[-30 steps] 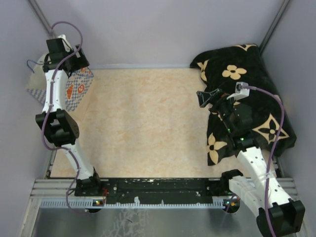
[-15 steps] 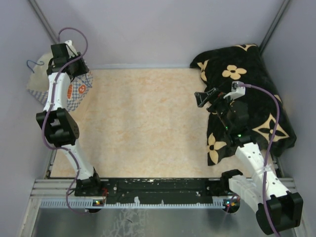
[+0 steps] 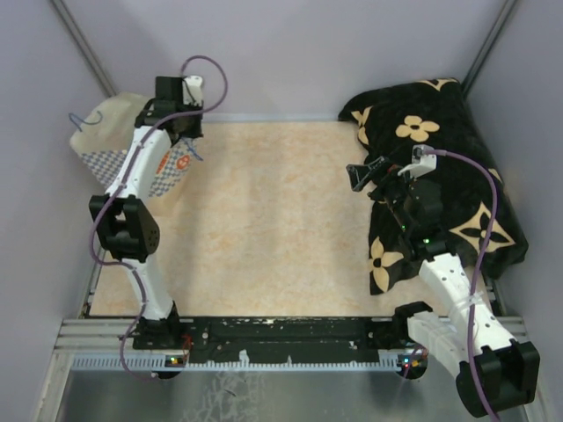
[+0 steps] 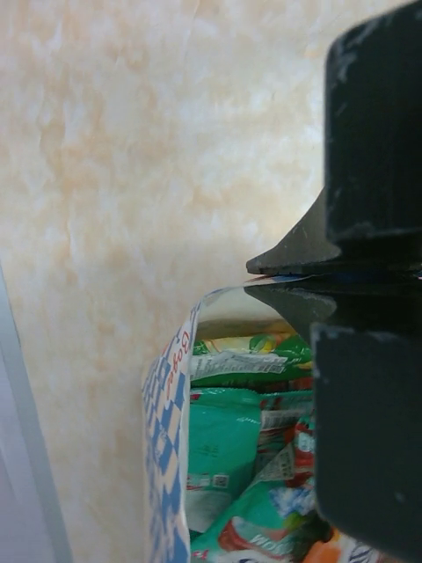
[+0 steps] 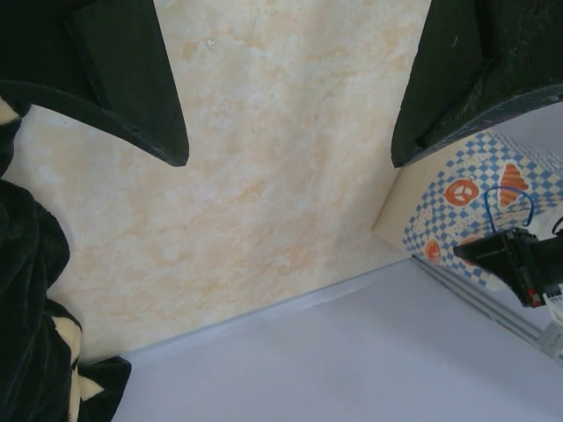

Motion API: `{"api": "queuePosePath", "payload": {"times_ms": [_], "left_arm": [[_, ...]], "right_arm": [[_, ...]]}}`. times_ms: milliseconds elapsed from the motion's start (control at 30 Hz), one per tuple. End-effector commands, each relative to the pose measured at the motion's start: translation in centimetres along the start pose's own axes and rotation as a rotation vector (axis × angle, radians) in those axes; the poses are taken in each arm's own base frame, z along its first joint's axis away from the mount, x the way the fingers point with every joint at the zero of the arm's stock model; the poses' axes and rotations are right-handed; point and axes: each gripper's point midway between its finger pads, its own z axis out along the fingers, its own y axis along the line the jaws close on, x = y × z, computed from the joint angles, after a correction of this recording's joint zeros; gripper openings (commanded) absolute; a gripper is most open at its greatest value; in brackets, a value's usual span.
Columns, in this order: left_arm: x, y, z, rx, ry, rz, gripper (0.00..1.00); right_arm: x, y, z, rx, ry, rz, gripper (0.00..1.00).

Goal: Take the snacks out of the paper bag
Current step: Adjust the paper bag at the center of the board.

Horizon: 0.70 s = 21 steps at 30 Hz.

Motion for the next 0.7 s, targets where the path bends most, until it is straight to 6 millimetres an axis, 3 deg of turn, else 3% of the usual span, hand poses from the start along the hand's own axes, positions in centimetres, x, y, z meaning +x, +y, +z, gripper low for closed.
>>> {"api": "queuePosePath", "payload": {"times_ms": [0, 133, 233, 267, 300, 333, 433, 533, 633, 667], "left_arm": [[-4.5, -10.7, -3.3, 0.223, -0.146, 0.178, 0.0], [-4.6, -17.7, -5.1, 0.374, -0.18, 0.299, 0.0], [-2.8, -22.5, -6.9, 0.518, -0.163, 0.426, 0.0], [-1.9, -23.4, -7.4, 0.554, -0.142, 0.473, 0.02], [-1.4, -24.1, -7.9, 0.578, -0.136, 0.498, 0.11], [-1.1, -24.3, -8.3, 0.588, -0.127, 0.511, 0.27], [-2.6, -22.4, -9.5, 0.475, -0.166, 0.463, 0.97], [-5.9, -20.1, -12.7, 0.41, -0.287, 0.377, 1.0], [-9.5, -17.7, -17.7, 0.407, -0.442, 0.241, 1.0], [-10.8, -15.7, -19.9, 0.367, -0.508, 0.17, 1.0]], "right_arm": [[-0.9, 0.5, 0.0, -0.008, -0.027, -0.025, 0.99], [-1.0, 0.3, 0.0, 0.003, -0.031, -0.031, 0.99], [-0.9, 0.1, 0.1, 0.011, -0.031, -0.032, 0.99], [-0.9, 0.0, 0.1, 0.013, -0.031, -0.034, 0.99], [-0.9, 0.0, 0.1, 0.015, -0.03, -0.035, 0.99], [-0.8, -0.1, 0.1, 0.018, -0.029, -0.036, 0.99], [-0.8, -0.5, 0.3, 0.04, -0.027, -0.039, 0.99], [-1.0, -1.1, 0.6, 0.083, -0.023, -0.04, 0.99], [-1.7, -1.0, 0.9, 0.097, -0.026, -0.05, 0.99], [-2.0, -0.6, 1.2, 0.085, -0.026, -0.058, 0.99]]}}
